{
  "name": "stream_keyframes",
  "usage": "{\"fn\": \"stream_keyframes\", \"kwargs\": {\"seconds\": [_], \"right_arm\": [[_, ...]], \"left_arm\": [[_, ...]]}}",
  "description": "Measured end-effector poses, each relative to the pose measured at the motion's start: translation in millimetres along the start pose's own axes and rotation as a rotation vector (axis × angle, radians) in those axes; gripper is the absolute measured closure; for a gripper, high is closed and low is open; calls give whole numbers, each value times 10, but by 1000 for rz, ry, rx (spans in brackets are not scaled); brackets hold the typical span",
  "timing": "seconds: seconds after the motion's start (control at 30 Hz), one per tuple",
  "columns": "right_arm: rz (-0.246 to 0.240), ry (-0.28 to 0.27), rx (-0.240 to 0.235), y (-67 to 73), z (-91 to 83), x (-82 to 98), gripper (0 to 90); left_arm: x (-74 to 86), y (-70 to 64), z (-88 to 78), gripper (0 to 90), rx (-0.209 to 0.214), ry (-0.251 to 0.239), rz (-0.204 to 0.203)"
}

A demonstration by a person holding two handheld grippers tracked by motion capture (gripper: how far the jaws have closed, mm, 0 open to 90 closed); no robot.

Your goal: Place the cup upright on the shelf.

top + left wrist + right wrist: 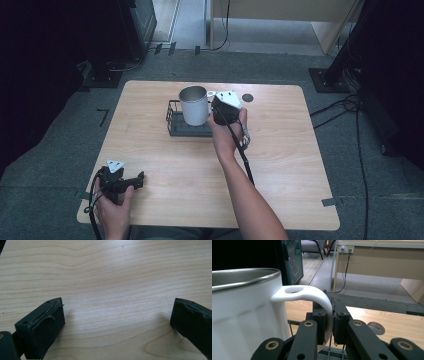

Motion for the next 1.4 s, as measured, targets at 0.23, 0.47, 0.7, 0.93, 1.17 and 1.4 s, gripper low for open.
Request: {"fn": "stream_keyframes", "kwargs": {"seconds": [0.23,0.47,0.7,0.93,1.17,1.4], "right_arm": [[6,-4,43,-28,167,-20,831],[16,6,65,-21,280,1,831],[38,18,88,-33,384,68,831],[50,17,138,-12,461,164,830],[47,21,157,-8,451,253,829],[15,22,159,-27,413,349,827]], "left_arm": [[0,0,0,0,0,0,0],[0,0,-1,0,0,1,0],[0,0,-1,0,0,0,-1],[0,-1,0,0,0,0,-1],[0,0,0,0,0,0,-1],[0,0,0,0,0,0,-1]]}}
Point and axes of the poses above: each handheld gripper's, and its own axes: z roughly forward along the jaws, x roughly out of its underside, y roughly to its left, the point moved 2 cm from there along z, roughly forward along the jaws, and after that the axes turned 2 degrees about -x, right-handed, at the moved point
